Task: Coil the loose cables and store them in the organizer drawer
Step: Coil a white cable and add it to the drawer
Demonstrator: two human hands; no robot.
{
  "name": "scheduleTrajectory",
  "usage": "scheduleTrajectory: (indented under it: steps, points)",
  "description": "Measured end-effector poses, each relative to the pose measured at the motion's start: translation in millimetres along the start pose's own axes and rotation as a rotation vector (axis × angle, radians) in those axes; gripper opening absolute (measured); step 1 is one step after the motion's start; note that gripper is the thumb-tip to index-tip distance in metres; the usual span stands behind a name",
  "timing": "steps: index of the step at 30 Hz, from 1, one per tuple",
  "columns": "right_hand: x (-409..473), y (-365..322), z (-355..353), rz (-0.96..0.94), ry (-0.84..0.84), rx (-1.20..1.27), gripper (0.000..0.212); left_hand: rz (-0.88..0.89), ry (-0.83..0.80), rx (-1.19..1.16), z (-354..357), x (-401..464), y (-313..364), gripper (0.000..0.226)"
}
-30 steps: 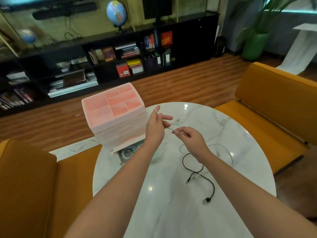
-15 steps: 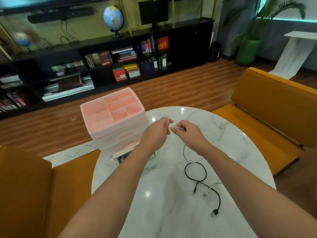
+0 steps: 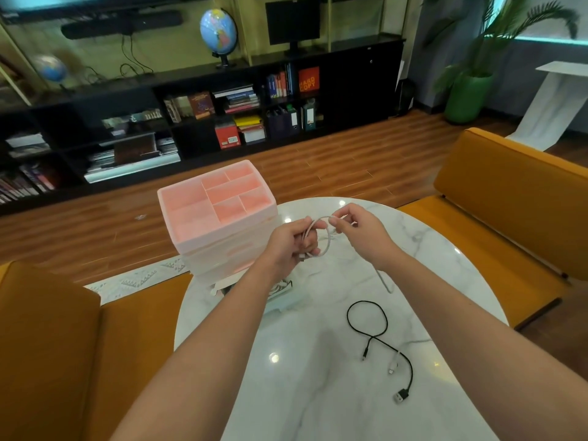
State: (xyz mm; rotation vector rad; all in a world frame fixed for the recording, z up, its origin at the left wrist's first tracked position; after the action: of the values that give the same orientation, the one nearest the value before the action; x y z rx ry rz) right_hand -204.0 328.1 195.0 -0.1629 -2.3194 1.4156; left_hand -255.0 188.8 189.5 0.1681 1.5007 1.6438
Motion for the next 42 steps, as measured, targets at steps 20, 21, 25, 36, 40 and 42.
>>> scheduleTrajectory:
  steps: [20,21,25,36,40,42]
  points:
    - [-45.9,6.4,16.9,0.19,-0.391,-0.192,0.049,0.148,0.188,0.036,13.7,2.3,12.2,0.05]
    - [-46.3,4.9,17.5,0.207,-0.432,-0.19,0.045,0.158,0.212,0.056,14.5,1.4,13.3,0.052]
    - [-47.3,-3.9,18.2,0.237,-0.477,-0.15,0.033,0.183,0.225,0.061,11.4,3.9,13.7,0.033]
    - [-28.3,-34.0,-13.5,0.064,-0.397,-0.287,0.02,0.141,0.283,0.739,12.0,1.8,-6.0,0.042]
    - [-18.3,-39.1,-30.6,-0.004,-0.25,-0.272,0.025,0.125,0.228,0.738,10.7,-2.4,0.9,0.043]
    - [-13.5,-40.3,-39.5,-0.025,-0.166,-0.279,0.027,0.093,0.166,0.648,7.7,-4.2,1.0,0.045]
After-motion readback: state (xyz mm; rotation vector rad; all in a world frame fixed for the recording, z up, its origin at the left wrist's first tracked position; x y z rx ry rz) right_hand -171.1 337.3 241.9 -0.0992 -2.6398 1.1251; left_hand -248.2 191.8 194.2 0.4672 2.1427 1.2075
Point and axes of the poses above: each hand's wrist, its own x-axis towards the middle knuckle, its own z-axis out of the palm, y = z × x, the point moved 6 cm from there along x, towards the middle knuckle, and after that the axes turned 15 degrees about -z, right-handed, at the moved point
